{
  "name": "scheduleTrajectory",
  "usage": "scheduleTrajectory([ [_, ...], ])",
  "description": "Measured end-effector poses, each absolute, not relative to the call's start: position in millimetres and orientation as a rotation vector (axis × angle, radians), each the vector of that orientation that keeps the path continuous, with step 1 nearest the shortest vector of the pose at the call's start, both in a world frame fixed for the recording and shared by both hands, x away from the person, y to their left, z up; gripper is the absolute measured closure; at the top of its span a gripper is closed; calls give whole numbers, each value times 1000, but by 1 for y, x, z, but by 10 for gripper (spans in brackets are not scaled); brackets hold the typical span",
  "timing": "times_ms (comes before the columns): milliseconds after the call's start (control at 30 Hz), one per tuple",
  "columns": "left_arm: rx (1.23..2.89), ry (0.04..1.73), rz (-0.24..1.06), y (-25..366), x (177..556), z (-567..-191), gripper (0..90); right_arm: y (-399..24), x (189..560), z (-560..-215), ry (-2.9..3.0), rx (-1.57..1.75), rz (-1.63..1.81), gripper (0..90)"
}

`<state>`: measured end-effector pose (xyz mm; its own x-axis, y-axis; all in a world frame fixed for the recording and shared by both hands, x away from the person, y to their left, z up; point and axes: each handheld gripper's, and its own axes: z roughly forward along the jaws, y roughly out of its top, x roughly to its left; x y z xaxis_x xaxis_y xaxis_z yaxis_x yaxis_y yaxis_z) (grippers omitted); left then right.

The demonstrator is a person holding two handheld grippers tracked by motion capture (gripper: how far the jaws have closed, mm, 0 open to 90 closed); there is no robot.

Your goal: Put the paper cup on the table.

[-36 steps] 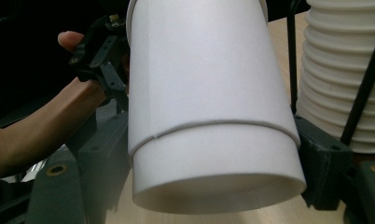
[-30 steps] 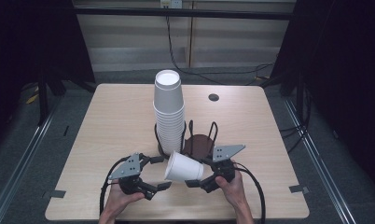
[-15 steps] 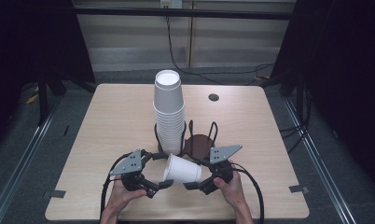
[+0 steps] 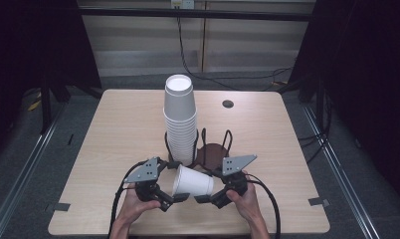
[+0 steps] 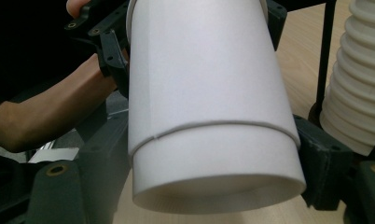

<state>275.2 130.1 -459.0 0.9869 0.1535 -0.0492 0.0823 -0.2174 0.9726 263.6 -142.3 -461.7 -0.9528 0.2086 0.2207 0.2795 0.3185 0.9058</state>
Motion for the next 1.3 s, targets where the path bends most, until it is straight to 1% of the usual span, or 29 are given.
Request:
scheduleTrajectory([
  [67, 1807, 165, 70, 128, 276, -460, 31, -142, 264, -462, -2499, -463, -1739, 229],
  [200, 1790, 169, 30, 127, 278, -461, 37, -142, 265, -462, -2491, -456, -1744, 228],
  [367, 1764, 171, 11, 126, 279, -461, 43, -142, 265, -463, -2492, -445, -1736, 228],
  [533, 1748, 164, -34, 126, 282, -463, 66, -145, 266, -462, -2492, -438, -1739, 227],
  [667, 1757, 160, -43, 127, 283, -463, 89, -146, 267, -464, -2496, -439, -1741, 216],
  [900, 1786, 182, -7, 127, 280, -461, 110, -145, 269, -468, -2480, -456, -1751, 190],
  [1000, 1785, 208, 5, 129, 281, -460, 113, -147, 269, -469, -2483, -507, -1787, 120],
  [1300, 1819, 236, 17, 135, 282, -458, 112, -156, 265, -469, -2475, -612, -1872, 128],
])
